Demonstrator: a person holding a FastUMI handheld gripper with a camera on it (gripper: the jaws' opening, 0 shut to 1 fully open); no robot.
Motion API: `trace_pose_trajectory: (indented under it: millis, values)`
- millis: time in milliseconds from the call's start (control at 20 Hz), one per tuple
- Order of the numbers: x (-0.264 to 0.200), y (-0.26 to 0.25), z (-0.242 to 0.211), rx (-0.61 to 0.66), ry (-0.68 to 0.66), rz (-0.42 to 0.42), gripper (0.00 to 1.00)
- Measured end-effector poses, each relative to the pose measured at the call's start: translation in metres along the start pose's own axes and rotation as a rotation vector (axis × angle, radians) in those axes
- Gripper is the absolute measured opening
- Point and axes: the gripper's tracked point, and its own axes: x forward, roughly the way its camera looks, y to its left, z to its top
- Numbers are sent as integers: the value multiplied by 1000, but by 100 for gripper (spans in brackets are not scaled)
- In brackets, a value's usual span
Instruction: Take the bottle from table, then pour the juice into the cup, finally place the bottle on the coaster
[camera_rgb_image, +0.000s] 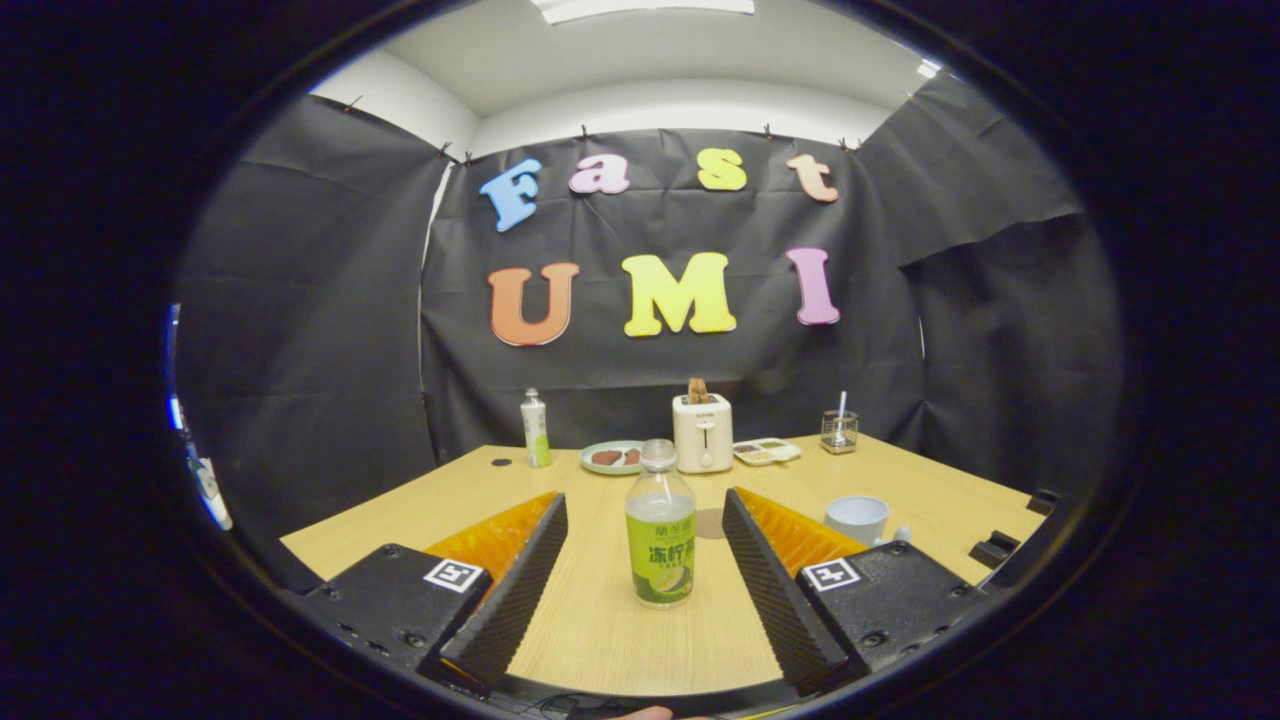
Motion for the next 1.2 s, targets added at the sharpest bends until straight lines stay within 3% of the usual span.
trace_pose_trajectory:
  millis: [500, 1200]
  values:
    - [32, -25, -66, -24, 149, -13, 100]
    - [109, -13, -89, -56, 257, -29, 100]
